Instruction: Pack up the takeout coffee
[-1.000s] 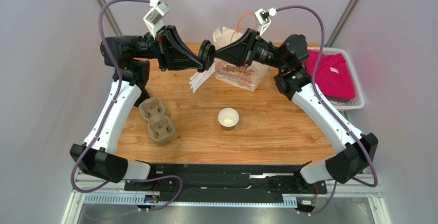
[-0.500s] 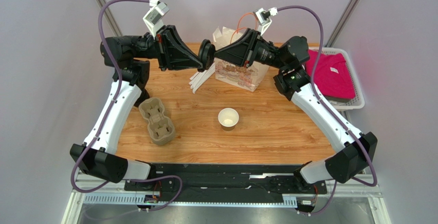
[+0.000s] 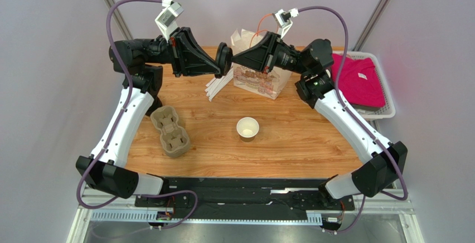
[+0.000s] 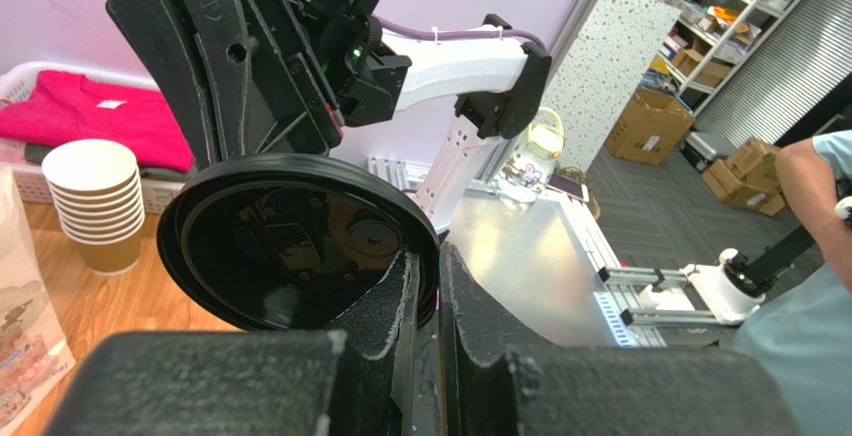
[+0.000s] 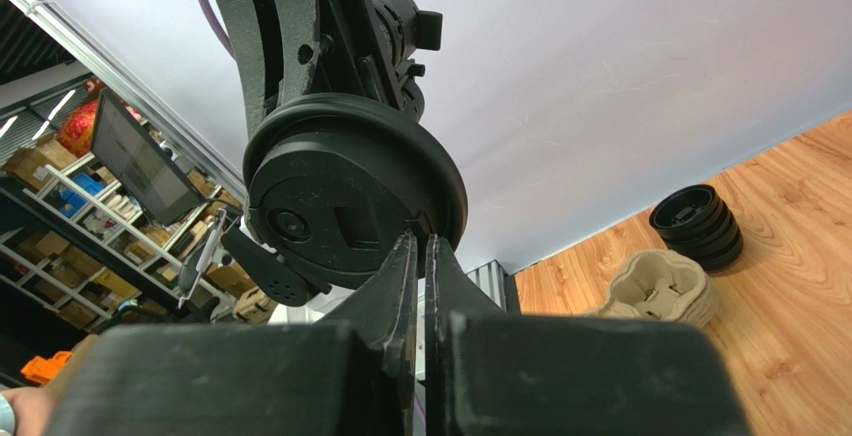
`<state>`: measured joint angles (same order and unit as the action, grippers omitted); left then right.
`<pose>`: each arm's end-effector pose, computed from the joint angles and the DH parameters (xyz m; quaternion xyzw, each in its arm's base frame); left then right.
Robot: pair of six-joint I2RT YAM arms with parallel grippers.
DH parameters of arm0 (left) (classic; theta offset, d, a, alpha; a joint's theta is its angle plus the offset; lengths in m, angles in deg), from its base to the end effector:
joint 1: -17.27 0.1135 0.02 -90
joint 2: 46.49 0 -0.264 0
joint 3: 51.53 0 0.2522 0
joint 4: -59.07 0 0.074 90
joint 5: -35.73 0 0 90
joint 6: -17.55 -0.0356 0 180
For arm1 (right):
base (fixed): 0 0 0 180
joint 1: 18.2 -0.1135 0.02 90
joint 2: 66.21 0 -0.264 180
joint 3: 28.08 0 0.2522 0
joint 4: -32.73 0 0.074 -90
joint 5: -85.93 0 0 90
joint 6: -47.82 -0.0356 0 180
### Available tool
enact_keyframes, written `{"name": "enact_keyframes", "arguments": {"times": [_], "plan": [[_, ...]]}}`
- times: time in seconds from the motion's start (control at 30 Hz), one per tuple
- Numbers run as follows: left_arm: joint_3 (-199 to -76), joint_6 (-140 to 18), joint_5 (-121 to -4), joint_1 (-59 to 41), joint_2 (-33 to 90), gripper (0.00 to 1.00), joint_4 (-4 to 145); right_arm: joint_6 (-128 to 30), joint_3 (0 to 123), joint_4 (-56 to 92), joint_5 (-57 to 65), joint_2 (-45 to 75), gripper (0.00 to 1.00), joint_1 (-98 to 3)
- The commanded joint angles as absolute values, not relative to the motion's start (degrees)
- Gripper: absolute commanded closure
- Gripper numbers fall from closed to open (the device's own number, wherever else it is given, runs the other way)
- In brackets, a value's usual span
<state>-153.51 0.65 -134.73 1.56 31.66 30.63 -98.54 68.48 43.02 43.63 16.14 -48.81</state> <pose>0.2267 -0.1002 0.5370 0.4176 0.5100 -0.6547 0.3700 0.2607 0.1848 0.4777 -0.2213 0.5581 0.6881 0.4076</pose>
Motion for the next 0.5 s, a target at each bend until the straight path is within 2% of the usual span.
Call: {"name": "enact_keyframes", "arguments": {"times": [0.0,0.1,0.13,0.2,0.33,0.37,0.47], "plan": [[-152.5,-0.7,-134.2,1.1,28.8,0.96,30.0,-98.5,70.8,43.8,43.7,15.1,1.00,-48.9],[-151.1,-2.2,-134.2,1.1,28.2,0.81,32.5,-97.1,70.4,41.7,43.6,14.1,1.00,-48.9],[-150.7,-2.9,-134.2,1.1,28.0,0.67,33.4,-96.7,70.4,40.1,43.5,14.0,1.00,-48.7],[-149.8,-4.8,-134.4,1.2,27.3,0.59,35.8,-96.4,70.1,38.8,43.5,13.5,1.00,-48.2],[-148.4,-9.2,-134.2,1.9,26.4,0.16,42.1,-95.9,70.2,35.1,43.5,13.2,1.00,-46.9],[-147.6,-9.9,-134.2,2.2,26.2,0.10,43.9,-95.6,70.3,34.4,43.4,12.9,1.00,-46.2],[-144.5,-12.2,-133.3,6.3,25.0,0.07,48.2,-92.1,70.8,28.8,43.9,12.1,1.00,-44.8]]}}
